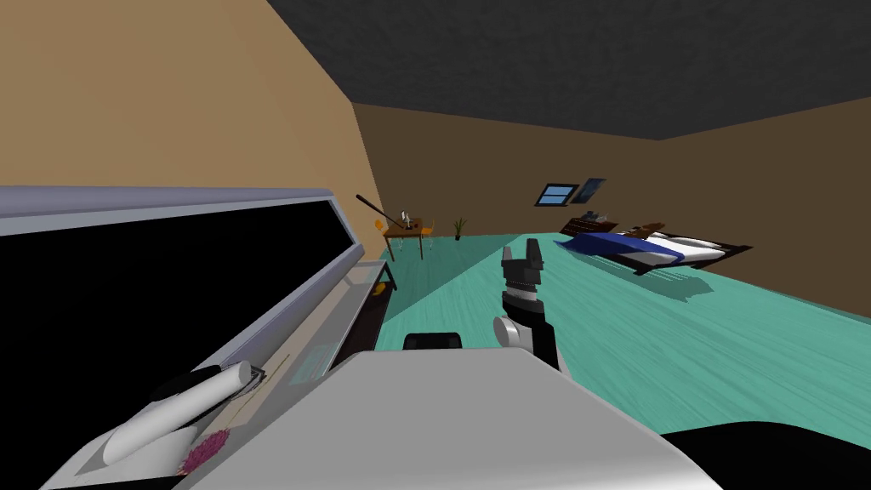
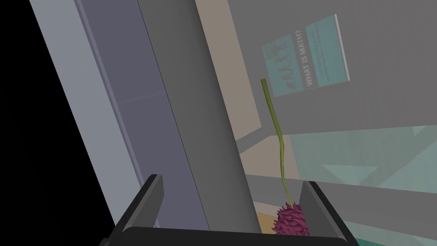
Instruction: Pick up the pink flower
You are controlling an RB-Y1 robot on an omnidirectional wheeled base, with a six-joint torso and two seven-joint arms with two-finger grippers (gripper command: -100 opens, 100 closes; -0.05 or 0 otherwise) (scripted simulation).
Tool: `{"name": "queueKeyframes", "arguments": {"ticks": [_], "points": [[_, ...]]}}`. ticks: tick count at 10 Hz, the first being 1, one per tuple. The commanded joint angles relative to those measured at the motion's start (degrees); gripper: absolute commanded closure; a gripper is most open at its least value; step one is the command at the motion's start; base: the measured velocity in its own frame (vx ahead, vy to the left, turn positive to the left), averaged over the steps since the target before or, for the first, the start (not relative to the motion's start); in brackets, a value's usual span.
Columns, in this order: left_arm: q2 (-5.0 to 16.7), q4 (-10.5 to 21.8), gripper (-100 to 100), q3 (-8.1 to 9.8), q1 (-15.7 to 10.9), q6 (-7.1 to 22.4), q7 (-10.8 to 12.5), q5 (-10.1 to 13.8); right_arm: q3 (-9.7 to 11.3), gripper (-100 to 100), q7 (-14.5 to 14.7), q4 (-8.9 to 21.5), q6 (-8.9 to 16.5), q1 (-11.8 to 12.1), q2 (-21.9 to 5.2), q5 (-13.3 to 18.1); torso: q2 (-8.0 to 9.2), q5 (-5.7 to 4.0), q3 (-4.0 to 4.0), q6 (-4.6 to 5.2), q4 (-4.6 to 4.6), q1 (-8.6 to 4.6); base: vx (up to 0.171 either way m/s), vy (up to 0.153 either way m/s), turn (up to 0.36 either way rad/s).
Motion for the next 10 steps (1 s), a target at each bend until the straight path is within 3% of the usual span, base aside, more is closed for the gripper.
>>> {"name": "queueKeyframes", "arguments": {"ticks": [1, 3, 4, 7, 8, 10], "points": [[0.42, 2.40, -100, 0.54, -0.61, 1.20, 0.37, 0.22, 0.00, 0, 0.00, 0.00, 0.00, 0.00, 0.00, 0.00, 0.00, 0.00, 0.00, 0.00, 0.00, 0.00, 0.062, 0.031, 0.015], [0.74, 6.69, -100, 2.43, -1.70, 4.52, 1.45, 1.04, 0.00, 0, 0.00, 0.00, 0.00, 0.00, 0.00, 0.00, 0.04, 0.01, 0.02, 0.01, 0.01, 0.04, 0.080, 0.076, 0.033], [0.74, 7.26, -100, 2.43, -1.70, 4.99, 1.45, 1.04, -0.01, 0, 0.00, 0.00, 0.00, 0.00, -0.01, 0.00, -0.03, 0.05, -0.02, 0.01, -0.01, 0.24, 0.069, 0.084, 0.000], [0.27, 13.71, -100, 4.14, -3.02, 9.26, 2.54, 1.92, -0.01, 0, 0.00, 0.00, 0.00, 0.00, -0.01, 0.00, 0.08, 0.07, 0.04, 0.01, 0.01, 0.34, 0.056, 0.130, 0.020], [0.27, 13.78, -100, 4.14, -3.02, 9.26, 2.54, 1.92, -0.01, 0, 0.00, 0.00, 0.00, 0.00, -0.01, 0.00, 0.11, 0.12, 0.06, 0.00, 0.02, 0.53, 0.040, 0.127, -0.004], [-1.05, 17.38, -100, 4.46, -3.53, 11.07, 2.91, 2.28, -0.01, 0, 0.00, 0.00, 0.00, -0.01, -0.01, 0.00, 0.20, 0.08, 0.11, 0.01, 0.04, 0.33, 0.014, 0.143, 0.011]]}}
